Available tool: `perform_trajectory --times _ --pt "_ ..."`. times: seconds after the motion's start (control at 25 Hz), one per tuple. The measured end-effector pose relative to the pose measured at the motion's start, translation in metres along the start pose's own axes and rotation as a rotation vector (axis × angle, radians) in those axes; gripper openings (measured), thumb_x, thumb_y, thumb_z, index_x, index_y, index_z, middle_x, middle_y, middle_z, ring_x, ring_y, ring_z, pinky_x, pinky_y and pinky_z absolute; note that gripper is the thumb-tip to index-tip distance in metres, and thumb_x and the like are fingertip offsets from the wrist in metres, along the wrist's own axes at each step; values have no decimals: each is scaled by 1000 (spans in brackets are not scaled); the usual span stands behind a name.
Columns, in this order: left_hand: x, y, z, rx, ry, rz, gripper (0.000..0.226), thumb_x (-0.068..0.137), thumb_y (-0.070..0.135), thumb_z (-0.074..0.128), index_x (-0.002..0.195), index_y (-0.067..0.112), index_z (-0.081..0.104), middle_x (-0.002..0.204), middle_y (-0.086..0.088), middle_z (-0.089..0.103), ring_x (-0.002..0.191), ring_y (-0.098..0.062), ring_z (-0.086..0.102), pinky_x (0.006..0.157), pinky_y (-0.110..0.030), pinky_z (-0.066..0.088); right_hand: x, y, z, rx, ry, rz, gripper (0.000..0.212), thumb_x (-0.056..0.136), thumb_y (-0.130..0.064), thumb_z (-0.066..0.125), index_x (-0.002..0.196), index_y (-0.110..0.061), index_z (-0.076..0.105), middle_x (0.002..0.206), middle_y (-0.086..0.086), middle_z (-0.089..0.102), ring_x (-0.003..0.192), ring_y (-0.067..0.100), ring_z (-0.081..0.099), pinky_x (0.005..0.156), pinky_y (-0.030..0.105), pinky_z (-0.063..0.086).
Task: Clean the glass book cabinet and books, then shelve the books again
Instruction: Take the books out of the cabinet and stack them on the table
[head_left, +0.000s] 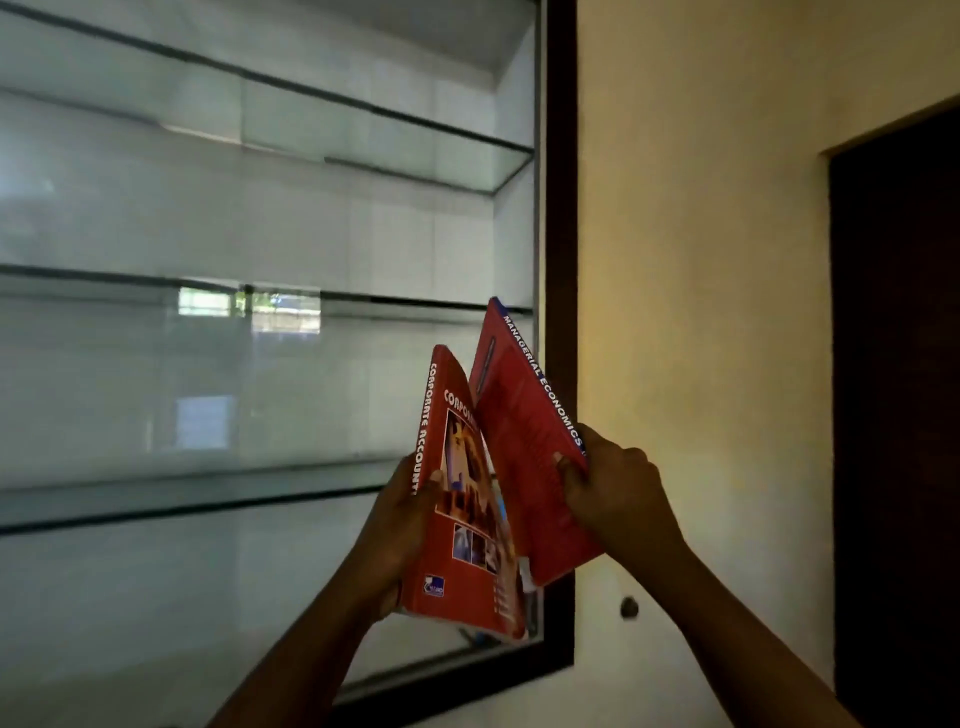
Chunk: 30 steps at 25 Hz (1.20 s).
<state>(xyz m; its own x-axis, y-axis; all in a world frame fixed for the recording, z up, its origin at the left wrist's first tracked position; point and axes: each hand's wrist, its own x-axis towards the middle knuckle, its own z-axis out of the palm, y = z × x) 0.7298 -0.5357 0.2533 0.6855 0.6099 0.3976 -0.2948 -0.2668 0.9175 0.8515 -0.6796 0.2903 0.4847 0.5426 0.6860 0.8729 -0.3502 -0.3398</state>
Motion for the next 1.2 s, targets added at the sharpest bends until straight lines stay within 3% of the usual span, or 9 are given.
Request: perform_trajectory --times 0.24,0.4,0.56,0.6,0.68,0.76,0.96,1.08,1.2 --pt "-126 -27 -79 234 97 -155 57 80 58 47 129 28 42 117 -5 64 92 -23 70 80 -49 55 -96 -49 59 63 -232 7 41 98 -31 41 138 -24 38 122 8 60 106 27 60 89 34 48" --pt "-237 -30 -151 437 275 -237 61 79 68 51 126 30 45 99 5 69 81 -15 71 67 -28 57 -157 -106 100 63 -434 -100 42 97 -29 41 139 -26 38 120 7 61 108 26 58 85 30 44" --pt "-364 -24 -227 623 476 -277 70 62 81 53 112 32 50 88 11 70 78 -8 70 69 -24 57 -222 -197 139 107 -701 -253 50 97 -31 46 144 -26 29 129 4 57 107 19 60 79 22 45" --pt "-399 -22 -249 609 561 -301 63 66 77 54 109 32 50 90 7 69 77 -11 69 68 -25 56 -242 -227 149 137 -763 -301 54 95 -32 49 144 -26 28 129 4 57 105 17 62 81 21 47" --pt "-468 -14 -295 585 777 -402 33 90 43 53 118 26 49 89 6 61 75 -10 64 65 -27 52 -285 -293 169 231 -867 -360 55 93 -34 54 143 -24 32 128 4 58 104 17 63 87 24 51" --pt "-539 -6 -343 593 968 -463 30 97 19 44 127 19 47 89 6 57 75 -14 62 68 -31 51 -330 -364 182 306 -942 -383 56 90 -36 57 141 -26 35 128 3 58 106 17 62 91 26 49" --pt "-678 37 -434 452 1239 -507 20 98 20 41 109 33 51 98 -12 66 75 -27 69 67 -45 56 -419 -518 212 436 -986 -451 43 93 -34 50 135 -34 43 121 4 63 104 25 61 86 29 48" --pt "-738 59 -492 405 1355 -474 30 98 16 41 113 41 49 99 -9 67 75 -28 71 65 -48 56 -453 -604 228 459 -990 -486 40 95 -34 45 136 -33 43 119 6 63 104 27 61 82 29 46" --pt "-775 70 -551 363 1420 -449 33 98 18 41 127 33 45 105 -8 64 79 -28 70 64 -45 56 -472 -678 253 499 -988 -531 42 97 -37 43 138 -29 40 121 6 62 103 24 62 82 27 47"
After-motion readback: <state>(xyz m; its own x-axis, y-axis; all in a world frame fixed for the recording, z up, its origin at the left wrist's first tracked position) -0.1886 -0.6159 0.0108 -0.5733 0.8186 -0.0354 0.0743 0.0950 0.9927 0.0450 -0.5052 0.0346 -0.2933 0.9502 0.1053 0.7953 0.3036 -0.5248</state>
